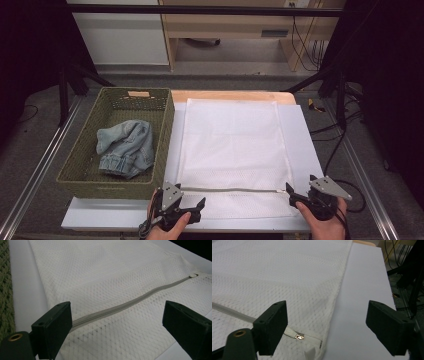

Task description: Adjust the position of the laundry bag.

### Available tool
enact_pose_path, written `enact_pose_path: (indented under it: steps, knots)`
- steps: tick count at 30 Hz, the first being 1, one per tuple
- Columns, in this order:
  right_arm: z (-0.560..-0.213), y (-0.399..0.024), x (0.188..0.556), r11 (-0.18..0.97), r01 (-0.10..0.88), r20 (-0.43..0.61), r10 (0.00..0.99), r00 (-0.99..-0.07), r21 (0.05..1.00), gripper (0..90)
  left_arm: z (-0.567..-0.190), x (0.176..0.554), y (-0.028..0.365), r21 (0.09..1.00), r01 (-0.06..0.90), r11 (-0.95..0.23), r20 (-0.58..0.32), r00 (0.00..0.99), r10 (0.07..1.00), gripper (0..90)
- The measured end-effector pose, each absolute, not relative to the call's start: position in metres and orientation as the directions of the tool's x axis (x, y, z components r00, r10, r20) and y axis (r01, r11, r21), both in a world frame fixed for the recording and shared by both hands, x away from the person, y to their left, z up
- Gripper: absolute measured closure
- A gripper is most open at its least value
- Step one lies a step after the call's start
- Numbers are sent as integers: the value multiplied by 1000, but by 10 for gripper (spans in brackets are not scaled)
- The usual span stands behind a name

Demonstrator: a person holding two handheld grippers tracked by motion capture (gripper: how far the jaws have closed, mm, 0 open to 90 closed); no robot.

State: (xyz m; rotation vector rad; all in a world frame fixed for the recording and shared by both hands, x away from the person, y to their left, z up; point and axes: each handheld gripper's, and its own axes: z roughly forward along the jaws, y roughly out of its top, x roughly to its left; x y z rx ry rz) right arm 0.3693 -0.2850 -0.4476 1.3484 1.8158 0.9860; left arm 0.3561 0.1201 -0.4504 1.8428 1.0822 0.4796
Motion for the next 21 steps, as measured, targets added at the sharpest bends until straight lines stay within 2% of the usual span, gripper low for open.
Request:
enact_pose_path:
  steps: [8,13,15,16,19,21]
  knots:
    - [-443,-300,361,137,464,-44,977,-207,875,324,-449,350,119,850,472,-234,-74,548,833,108]
    - [-431,-300,360,142,439,-59,979,-197,887,334,-449,341,123,843,467,-266,-52,563,825,109]
    - [-420,-299,369,154,438,-62,974,-218,886,337,-453,339,125,839,473,-270,-49,560,827,117]
    - [-412,-299,381,170,438,-65,967,-245,883,385,-455,340,125,833,482,-273,-50,556,830,128]
    - [-406,-298,395,174,457,-58,965,-257,872,400,-457,340,124,828,494,-265,-57,544,837,144]
    - [-400,-294,419,156,467,-24,961,-276,870,434,-458,338,124,827,484,-286,-16,529,848,159]
